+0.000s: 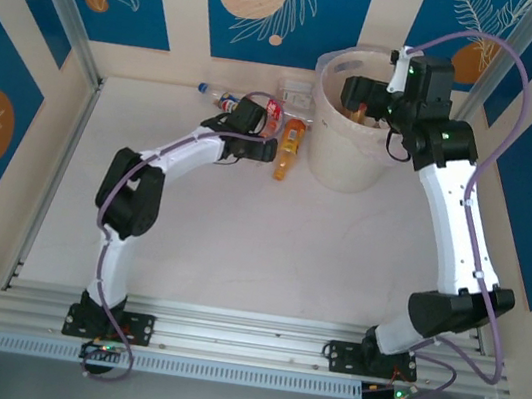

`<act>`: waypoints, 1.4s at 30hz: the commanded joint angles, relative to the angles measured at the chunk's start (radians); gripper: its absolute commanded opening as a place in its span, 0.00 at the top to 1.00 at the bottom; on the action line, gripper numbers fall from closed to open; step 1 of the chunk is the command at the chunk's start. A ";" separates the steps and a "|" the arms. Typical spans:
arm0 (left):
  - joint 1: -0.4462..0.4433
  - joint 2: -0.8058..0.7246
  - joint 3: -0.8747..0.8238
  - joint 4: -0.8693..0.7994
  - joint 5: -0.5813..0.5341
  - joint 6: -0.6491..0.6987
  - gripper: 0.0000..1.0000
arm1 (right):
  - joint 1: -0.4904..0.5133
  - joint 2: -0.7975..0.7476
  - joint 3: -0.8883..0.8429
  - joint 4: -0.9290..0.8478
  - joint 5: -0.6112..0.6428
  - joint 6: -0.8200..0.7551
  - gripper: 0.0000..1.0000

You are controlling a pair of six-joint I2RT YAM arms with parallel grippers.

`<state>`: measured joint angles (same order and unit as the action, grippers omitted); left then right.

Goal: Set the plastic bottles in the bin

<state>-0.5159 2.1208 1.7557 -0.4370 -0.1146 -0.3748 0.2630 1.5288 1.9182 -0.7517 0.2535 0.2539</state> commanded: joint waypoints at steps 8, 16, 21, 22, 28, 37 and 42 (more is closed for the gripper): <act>0.017 0.203 0.263 -0.167 0.038 0.057 0.08 | 0.049 -0.080 -0.059 0.080 0.061 -0.003 0.01; 0.031 0.315 0.402 -0.246 0.039 0.065 0.08 | 0.071 -0.090 -0.078 0.089 0.079 -0.014 0.01; 0.052 0.341 0.416 -0.252 0.070 0.039 0.14 | 0.082 -0.090 -0.088 0.091 0.080 -0.021 0.01; 0.055 0.344 0.416 -0.252 0.074 0.035 0.17 | 0.085 -0.091 -0.091 0.092 0.083 -0.022 0.01; 0.062 0.364 0.432 -0.247 0.101 0.031 0.18 | 0.098 -0.096 -0.103 0.104 0.097 -0.033 0.01; 0.061 0.397 0.473 -0.253 0.137 0.025 0.27 | 0.116 -0.098 -0.117 0.114 0.107 -0.045 0.01; 0.059 0.387 0.470 -0.268 0.129 0.034 0.33 | 0.122 -0.101 -0.122 0.119 0.111 -0.049 0.01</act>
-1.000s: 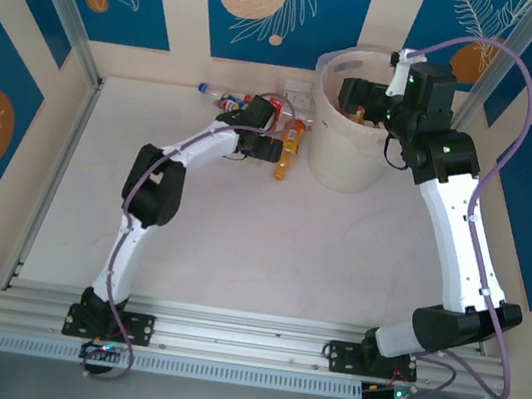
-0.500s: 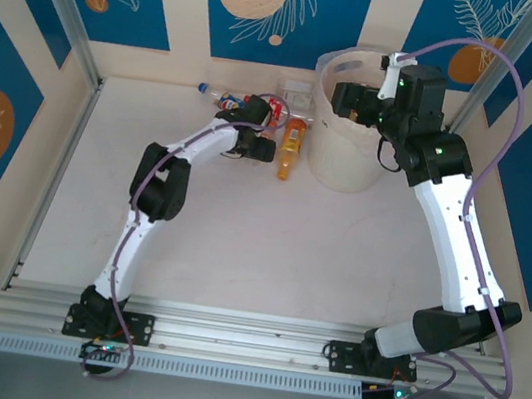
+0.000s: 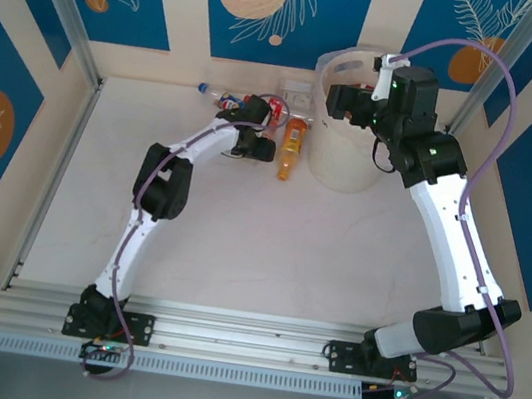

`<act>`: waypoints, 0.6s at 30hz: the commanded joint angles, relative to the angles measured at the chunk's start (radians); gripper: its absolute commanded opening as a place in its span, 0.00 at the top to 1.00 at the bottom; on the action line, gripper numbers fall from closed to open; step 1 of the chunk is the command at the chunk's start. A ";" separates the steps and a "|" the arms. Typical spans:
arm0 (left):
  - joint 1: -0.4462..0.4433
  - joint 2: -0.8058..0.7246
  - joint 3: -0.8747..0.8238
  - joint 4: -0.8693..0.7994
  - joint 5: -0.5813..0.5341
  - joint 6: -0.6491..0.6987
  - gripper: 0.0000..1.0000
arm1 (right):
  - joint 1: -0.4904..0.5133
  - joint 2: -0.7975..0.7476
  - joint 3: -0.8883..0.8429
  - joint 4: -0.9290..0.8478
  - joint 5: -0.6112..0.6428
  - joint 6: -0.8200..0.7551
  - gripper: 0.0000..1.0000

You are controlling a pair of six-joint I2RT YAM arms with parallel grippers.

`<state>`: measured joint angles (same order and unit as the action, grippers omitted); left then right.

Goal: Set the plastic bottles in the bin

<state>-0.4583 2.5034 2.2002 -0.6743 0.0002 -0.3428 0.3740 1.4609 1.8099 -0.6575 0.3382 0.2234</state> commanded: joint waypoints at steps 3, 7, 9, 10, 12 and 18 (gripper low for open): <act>-0.005 -0.025 0.000 -0.027 0.011 0.010 0.36 | 0.013 -0.033 -0.018 0.030 0.027 -0.017 0.01; -0.022 -0.111 -0.099 0.020 -0.005 0.026 0.41 | 0.014 -0.033 -0.032 0.034 0.033 -0.012 0.01; -0.026 -0.152 -0.145 0.043 -0.011 0.030 0.41 | 0.014 -0.034 -0.040 0.035 0.033 -0.008 0.01; -0.028 -0.172 -0.171 0.054 -0.012 0.029 0.41 | 0.014 -0.034 -0.044 0.037 0.034 -0.005 0.01; -0.028 -0.214 -0.222 0.082 -0.017 0.027 0.45 | 0.013 -0.036 -0.052 0.043 0.033 0.000 0.01; -0.035 -0.376 -0.413 0.195 -0.026 0.010 0.49 | 0.013 -0.040 -0.074 0.049 0.021 0.026 0.01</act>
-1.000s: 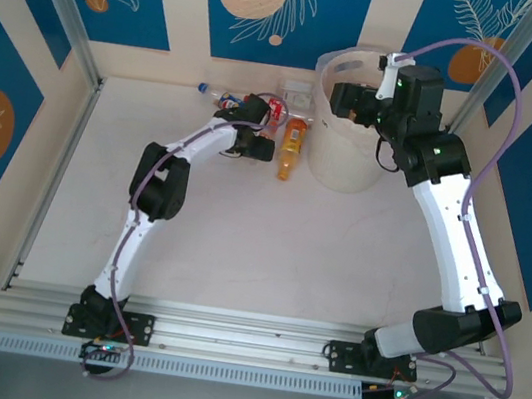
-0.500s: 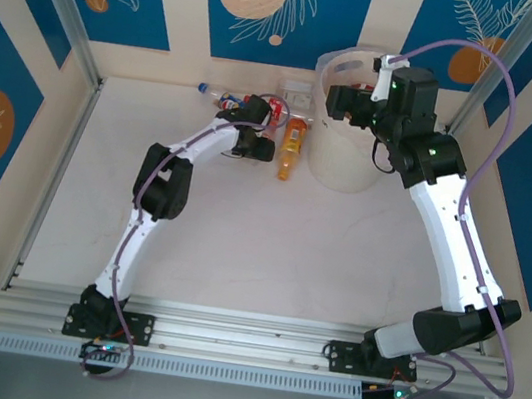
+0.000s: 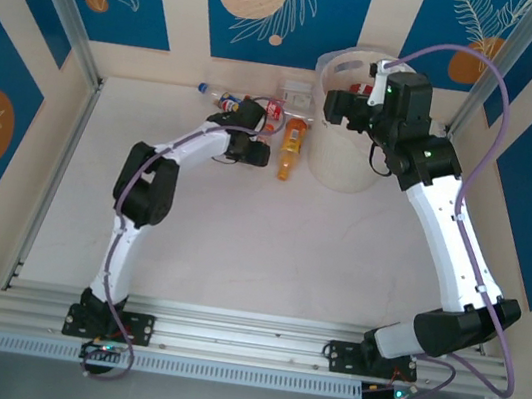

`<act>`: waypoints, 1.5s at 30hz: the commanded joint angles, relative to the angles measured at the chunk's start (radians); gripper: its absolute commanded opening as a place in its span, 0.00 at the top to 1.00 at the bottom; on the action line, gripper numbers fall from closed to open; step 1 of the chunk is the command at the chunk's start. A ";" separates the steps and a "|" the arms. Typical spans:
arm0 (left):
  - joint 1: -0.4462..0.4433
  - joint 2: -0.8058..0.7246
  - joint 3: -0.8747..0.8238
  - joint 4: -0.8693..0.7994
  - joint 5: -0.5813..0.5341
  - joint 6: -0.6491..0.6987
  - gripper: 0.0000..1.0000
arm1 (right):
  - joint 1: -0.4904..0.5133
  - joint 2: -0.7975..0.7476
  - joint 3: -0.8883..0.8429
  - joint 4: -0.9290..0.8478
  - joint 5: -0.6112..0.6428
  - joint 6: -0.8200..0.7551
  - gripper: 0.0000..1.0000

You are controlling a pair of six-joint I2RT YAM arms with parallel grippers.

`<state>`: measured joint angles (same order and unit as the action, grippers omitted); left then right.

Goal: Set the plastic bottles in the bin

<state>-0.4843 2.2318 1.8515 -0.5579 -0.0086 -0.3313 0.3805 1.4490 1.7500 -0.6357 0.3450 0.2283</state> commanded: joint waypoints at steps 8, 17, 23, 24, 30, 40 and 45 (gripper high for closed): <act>-0.045 -0.455 -0.401 0.312 -0.031 -0.013 0.50 | 0.000 -0.047 -0.060 0.020 -0.082 0.111 0.01; -0.096 -0.730 -0.642 0.564 0.022 0.012 0.53 | -0.020 -0.010 -0.029 0.030 -0.362 0.236 0.01; -0.119 -0.819 -0.731 0.691 0.078 0.013 0.53 | -0.026 0.044 -0.005 0.086 -0.588 0.335 0.01; -0.122 -0.827 -0.739 0.706 0.088 0.012 0.53 | -0.026 0.053 -0.003 0.100 -0.617 0.348 0.02; -0.137 -0.844 -0.762 0.764 0.132 0.007 0.53 | -0.018 0.127 0.038 0.148 -0.740 0.405 0.11; -0.161 -0.831 -0.750 0.804 0.189 -0.015 0.53 | 0.018 0.230 0.117 0.131 -0.745 0.387 0.25; -0.169 -0.834 -0.745 0.808 0.203 -0.022 0.54 | 0.021 0.259 0.138 0.132 -0.746 0.381 0.32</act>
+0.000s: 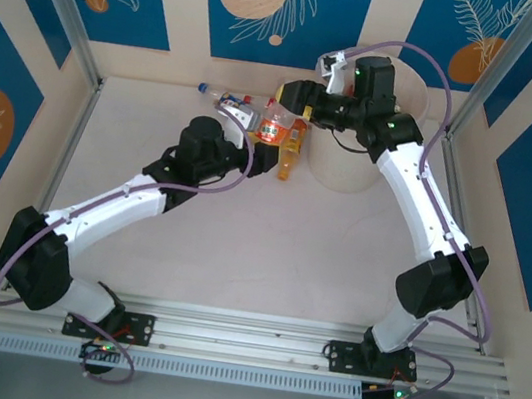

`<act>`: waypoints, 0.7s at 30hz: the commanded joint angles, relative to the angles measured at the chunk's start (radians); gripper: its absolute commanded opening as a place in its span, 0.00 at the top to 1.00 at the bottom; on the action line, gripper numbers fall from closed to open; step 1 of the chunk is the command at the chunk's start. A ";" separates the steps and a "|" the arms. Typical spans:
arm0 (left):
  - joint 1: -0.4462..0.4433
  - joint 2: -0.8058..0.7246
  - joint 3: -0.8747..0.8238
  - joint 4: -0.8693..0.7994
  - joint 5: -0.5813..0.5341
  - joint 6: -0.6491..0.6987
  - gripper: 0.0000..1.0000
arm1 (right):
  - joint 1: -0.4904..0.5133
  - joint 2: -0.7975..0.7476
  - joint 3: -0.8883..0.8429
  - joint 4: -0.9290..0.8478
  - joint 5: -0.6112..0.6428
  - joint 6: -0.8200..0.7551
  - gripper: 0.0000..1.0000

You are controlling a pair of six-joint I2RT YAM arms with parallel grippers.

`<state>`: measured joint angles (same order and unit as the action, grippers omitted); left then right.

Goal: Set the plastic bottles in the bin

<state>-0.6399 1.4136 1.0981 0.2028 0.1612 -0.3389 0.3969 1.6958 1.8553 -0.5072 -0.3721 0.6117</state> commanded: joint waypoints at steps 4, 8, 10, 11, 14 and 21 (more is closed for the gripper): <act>-0.015 -0.021 0.008 0.049 0.031 -0.014 0.54 | 0.005 0.019 0.039 0.007 -0.025 -0.003 0.46; -0.016 -0.022 0.011 0.048 0.031 -0.012 0.54 | 0.005 0.017 0.036 0.009 -0.020 -0.007 0.58; -0.017 -0.024 0.012 0.045 0.029 -0.014 0.54 | 0.005 0.015 0.038 0.004 -0.013 -0.013 0.66; -0.016 -0.024 0.013 0.044 0.027 -0.014 0.52 | 0.005 0.014 0.039 -0.001 -0.008 -0.016 0.68; -0.016 -0.028 0.012 0.040 0.019 -0.021 0.27 | 0.003 0.010 0.042 -0.007 0.009 -0.026 0.75; -0.017 -0.047 0.011 0.025 -0.009 -0.029 0.00 | -0.011 -0.004 0.063 -0.018 0.049 -0.053 0.78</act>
<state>-0.6468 1.4029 1.0981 0.2050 0.1638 -0.3618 0.3935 1.7100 1.8694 -0.5125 -0.3393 0.5819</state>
